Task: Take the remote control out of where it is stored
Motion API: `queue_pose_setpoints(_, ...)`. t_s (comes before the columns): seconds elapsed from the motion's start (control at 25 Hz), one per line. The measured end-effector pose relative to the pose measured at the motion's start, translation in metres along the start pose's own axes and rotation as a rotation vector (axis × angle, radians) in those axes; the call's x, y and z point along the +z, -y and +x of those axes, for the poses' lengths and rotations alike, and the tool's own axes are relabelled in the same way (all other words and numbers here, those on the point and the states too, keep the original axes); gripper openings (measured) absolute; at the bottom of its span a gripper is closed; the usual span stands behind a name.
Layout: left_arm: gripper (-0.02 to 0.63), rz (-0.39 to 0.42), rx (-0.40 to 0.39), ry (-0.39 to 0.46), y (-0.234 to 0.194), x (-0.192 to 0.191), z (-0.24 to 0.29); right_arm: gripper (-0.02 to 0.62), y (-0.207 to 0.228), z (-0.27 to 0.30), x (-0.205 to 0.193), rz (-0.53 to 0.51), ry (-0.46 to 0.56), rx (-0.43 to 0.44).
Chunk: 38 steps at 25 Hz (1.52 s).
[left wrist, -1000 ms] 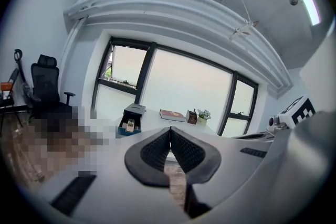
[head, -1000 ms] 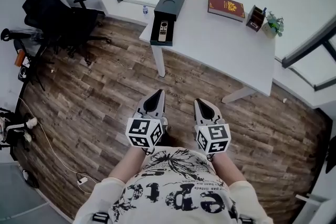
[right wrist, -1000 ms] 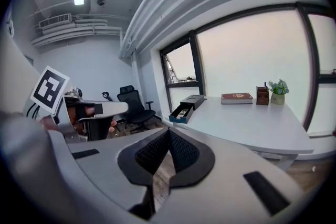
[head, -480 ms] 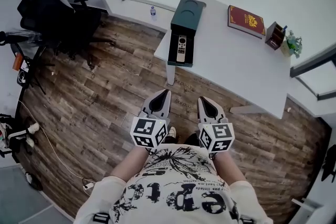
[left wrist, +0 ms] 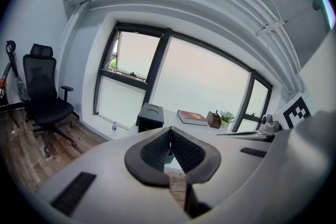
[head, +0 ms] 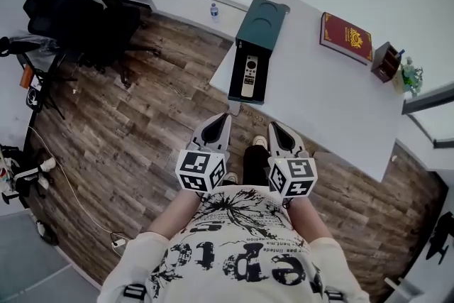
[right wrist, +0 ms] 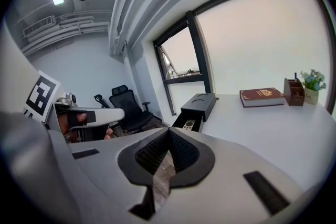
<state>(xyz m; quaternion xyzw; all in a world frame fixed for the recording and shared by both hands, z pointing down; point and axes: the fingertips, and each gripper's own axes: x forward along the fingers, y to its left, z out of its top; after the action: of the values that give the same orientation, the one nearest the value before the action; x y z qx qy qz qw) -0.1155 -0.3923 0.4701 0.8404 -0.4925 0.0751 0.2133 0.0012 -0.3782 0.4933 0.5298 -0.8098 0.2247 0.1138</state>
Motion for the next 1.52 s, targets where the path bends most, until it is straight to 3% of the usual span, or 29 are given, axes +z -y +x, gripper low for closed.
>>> queue_pose_setpoints(0.28, 0.011, -0.017, 0.020, -0.064, -0.004, 0.007, 0.069, 0.003, 0.045, 0.056, 0.032, -0.019, -0.029, 0.066)
queue_pose_setpoints(0.48, 0.011, -0.063, 0.134, -0.164, -0.021, -0.015, 0.124, 0.003, 0.091, 0.084, 0.043, -0.020, -0.074, 0.115)
queue_pose_setpoints(0.6, 0.012, -0.130, 0.166, -0.228, -0.033, -0.030, 0.149, 0.003, 0.110, 0.101, 0.039, -0.031, -0.109, 0.148)
queue_pose_setpoints(0.68, 0.014, -0.123, 0.191, -0.258, -0.037, -0.034, 0.162, 0.003, 0.118, 0.111, 0.030, -0.035, -0.148, 0.172)
queue_pose_setpoints(0.8, 0.099, -0.070, 0.217, -0.291, -0.039, -0.038, 0.178, 0.003, 0.126, 0.122, 0.017, -0.020, -0.201, 0.196)
queue_pose_setpoints(0.88, 0.155, -0.064, 0.222, -0.311, -0.042, -0.042, 0.186, 0.003, 0.126, 0.127, 0.009, -0.009, -0.227, 0.212)
queue_pose_setpoints(1.12, 0.210, -0.126, 0.223, -0.348, -0.056, -0.050, 0.217, 0.003, 0.136, 0.145, -0.002, 0.008, -0.271, 0.200)
queue_pose_setpoints(1.36, 0.232, -0.030, 0.184, -0.528, -0.060, -0.073, 0.243, 0.003, 0.147, 0.156, 0.003, 0.042, -0.281, 0.135)
queue_pose_setpoints(1.52, 0.232, -0.044, 0.138, -0.620, -0.061, -0.087, 0.258, 0.003, 0.151, 0.164, 0.016, 0.035, -0.261, 0.115)
